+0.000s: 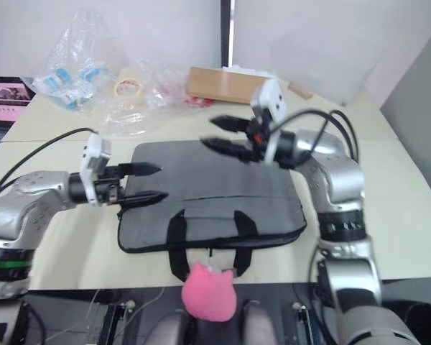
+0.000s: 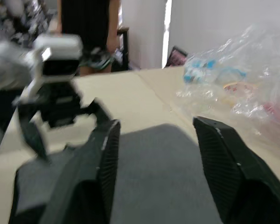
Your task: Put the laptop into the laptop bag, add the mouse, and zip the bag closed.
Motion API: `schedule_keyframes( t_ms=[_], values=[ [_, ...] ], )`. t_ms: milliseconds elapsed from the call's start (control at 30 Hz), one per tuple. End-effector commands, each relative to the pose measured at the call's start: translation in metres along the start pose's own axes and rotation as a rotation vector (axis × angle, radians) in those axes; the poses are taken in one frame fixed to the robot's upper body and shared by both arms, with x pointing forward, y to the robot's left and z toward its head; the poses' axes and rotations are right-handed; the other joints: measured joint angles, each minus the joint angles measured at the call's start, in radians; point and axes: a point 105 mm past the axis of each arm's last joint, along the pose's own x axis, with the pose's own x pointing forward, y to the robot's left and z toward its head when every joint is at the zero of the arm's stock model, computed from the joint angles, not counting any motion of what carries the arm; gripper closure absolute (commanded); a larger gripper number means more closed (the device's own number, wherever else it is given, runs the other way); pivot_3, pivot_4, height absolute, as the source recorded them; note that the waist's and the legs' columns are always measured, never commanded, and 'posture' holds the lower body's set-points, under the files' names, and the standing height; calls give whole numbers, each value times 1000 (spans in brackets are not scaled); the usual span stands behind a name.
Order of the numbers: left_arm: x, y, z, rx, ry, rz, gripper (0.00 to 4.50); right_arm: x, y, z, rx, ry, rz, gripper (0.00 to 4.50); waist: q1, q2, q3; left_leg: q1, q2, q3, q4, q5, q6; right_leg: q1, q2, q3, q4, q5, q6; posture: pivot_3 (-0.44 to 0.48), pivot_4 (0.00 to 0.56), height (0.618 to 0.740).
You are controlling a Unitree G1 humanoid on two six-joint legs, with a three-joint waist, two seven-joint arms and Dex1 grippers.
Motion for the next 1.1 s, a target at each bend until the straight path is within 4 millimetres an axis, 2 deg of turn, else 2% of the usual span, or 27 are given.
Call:
schedule_keyframes(
  t_ms=[33,67,200,267,300,367,467,533,667,733,867,1033,1100],
  values=[
    [27,5,4,62,-25,-69,1147,-16,49,-7,-101,86,231,263,10,-1,0,0,0,0,2,0,1,1,0,0,-1,1,2,0,150,740],
    [33,7,4,77,-28,-76,1478,-19,57,-13,-110,104,265,0,11,-1,0,-1,-1,0,4,-1,2,3,-1,0,-2,2,4,0,150,740],
    [54,10,2,98,-40,-101,2829,-26,82,-27,-156,137,369,0,-2,-1,1,1,-1,-1,13,-6,11,10,1,1,-11,4,7,0,150,740],
    [65,8,-4,98,-30,-123,3529,-24,94,-29,-159,119,417,0,-5,-2,1,1,-1,0,16,-6,11,12,1,4,-12,5,9,0,150,740],
    [70,6,-10,92,-18,-133,3724,-22,102,-29,-160,107,448,0,-4,-2,1,1,-1,0,17,-6,10,12,1,5,-11,5,9,0,150,740],
    [76,4,-25,86,25,-136,4459,-22,114,-32,-173,103,507,0,-1,-2,1,2,-1,0,20,-5,10,13,1,6,-11,6,10,0,150,740],
    [79,6,-48,66,98,-117,4459,-20,128,-42,-222,109,582,0,1,-2,1,3,-1,0,22,-5,10,13,2,8,-10,6,10,0,150,740],
    [79,7,-66,56,156,-115,4459,-11,133,-48,-279,82,592,0,1,-2,1,4,-1,1,22,-5,10,13,2,9,-9,6,10,0,150,740],
    [79,12,-86,43,219,-69,4459,3,143,-63,-429,68,669,0,6,-2,1,13,-1,1,23,-6,10,23,3,10,-10,6,10,0,150,740],
    [79,12,-88,49,224,-69,4459,6,146,-70,-464,74,709,0,6,-2,1,21,-1,1,22,-6,11,32,3,9,-12,5,10,0,150,740],
    [76,14,-89,46,229,-60,4459,8,147,-89,-485,149,742,0,8,-2,1,29,-1,0,22,-7,12,41,3,10,-12,5,10,0,150,740],
    [74,16,-91,46,243,-47,4459,12,143,-106,-476,221,718,0,9,-2,1,33,-1,1,22,-7,12,44,3,11,-11,5,10,0,150,740],
    [73,16,-92,49,248,-46,4500,12,136,-110,-478,238,698,523,9,-2,1,34,-1,1,22,-7,12,44,3,11,-11,6,10,0,150,740]
  ],
)
